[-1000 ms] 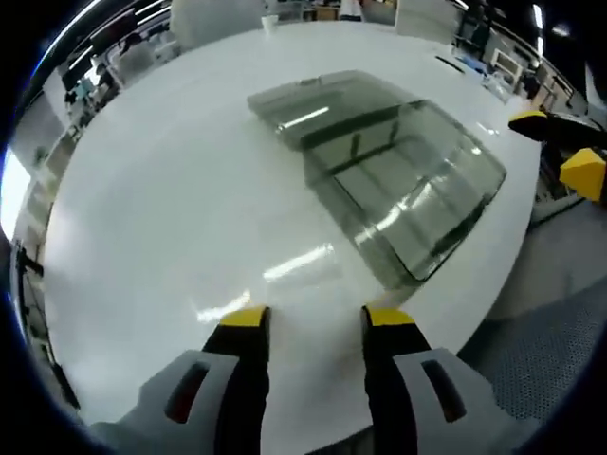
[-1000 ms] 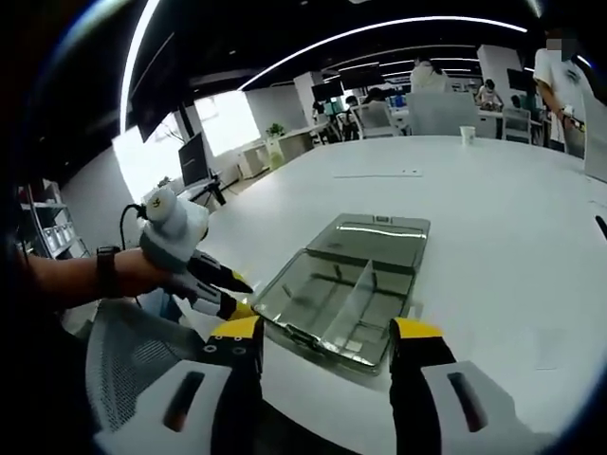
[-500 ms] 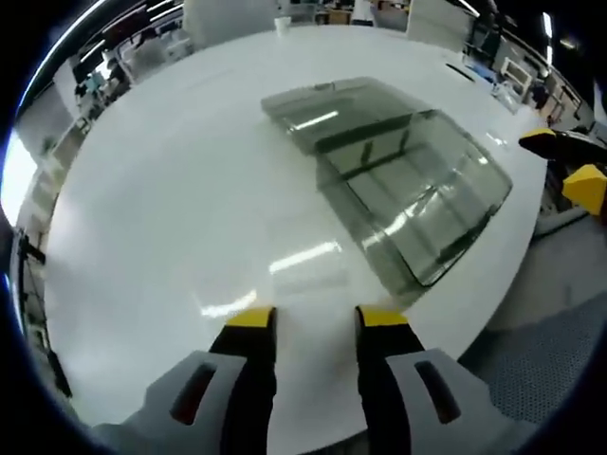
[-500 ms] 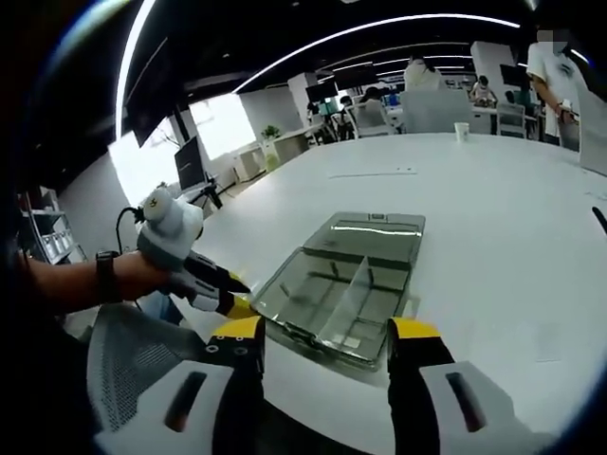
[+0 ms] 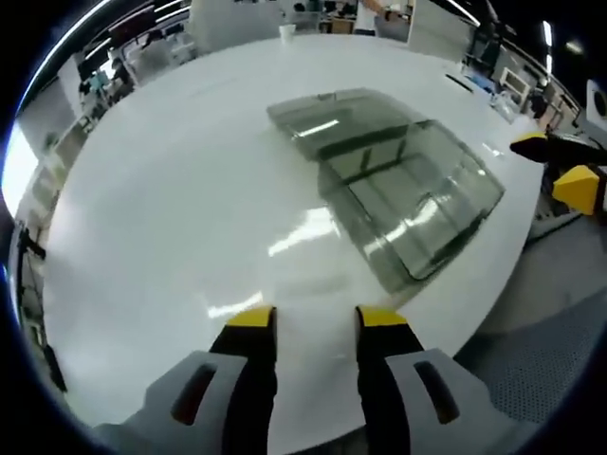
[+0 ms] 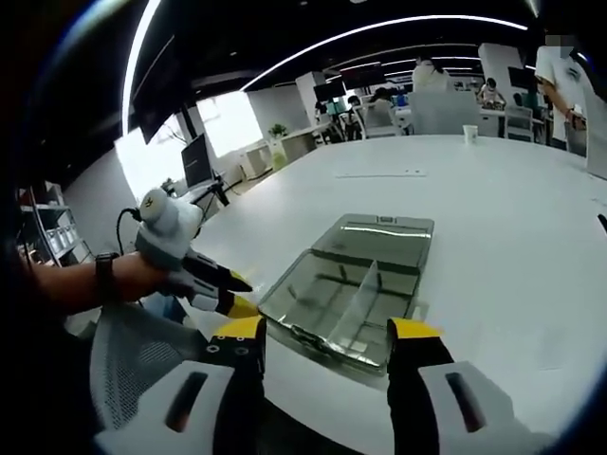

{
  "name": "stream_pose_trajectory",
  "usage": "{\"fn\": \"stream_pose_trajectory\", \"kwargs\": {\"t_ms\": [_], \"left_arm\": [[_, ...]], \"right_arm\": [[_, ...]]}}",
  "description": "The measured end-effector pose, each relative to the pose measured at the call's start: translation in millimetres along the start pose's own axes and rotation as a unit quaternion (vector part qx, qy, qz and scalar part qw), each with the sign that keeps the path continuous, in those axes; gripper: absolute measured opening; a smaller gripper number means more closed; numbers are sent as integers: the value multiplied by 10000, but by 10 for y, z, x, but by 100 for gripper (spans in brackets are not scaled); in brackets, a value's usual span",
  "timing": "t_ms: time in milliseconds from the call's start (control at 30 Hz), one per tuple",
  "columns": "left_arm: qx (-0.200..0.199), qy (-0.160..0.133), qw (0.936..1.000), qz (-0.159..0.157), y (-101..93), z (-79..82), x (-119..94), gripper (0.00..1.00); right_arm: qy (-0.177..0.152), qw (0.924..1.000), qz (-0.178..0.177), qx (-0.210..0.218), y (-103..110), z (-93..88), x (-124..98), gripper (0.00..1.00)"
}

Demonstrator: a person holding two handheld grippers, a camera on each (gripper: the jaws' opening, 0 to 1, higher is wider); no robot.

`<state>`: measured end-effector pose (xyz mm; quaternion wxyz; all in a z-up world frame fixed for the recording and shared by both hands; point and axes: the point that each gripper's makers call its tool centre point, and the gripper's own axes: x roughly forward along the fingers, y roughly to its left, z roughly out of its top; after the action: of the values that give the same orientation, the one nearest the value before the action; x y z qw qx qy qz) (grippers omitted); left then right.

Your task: Insert the divider into the dual guide fixture by aligning both edges with the guide slots and pushing it downward to the bottom, including one-sided entry, uneven engagement, binding, and posture correction.

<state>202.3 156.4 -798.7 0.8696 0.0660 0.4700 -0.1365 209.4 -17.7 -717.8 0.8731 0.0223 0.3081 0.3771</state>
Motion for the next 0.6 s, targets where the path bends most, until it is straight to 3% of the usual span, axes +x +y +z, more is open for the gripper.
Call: {"fn": "stream_pose_trajectory", "kwargs": {"t_ms": [400,600], "left_arm": [[-249,-541,9982,-90,0,142,-252,30],[-288,-956,9949,-141,-30,293,-377,30]], "right_arm": [[-66,9997,232,-23,141,66,26,46],[-147,9990,411,-6,224,128,44,44]]}}
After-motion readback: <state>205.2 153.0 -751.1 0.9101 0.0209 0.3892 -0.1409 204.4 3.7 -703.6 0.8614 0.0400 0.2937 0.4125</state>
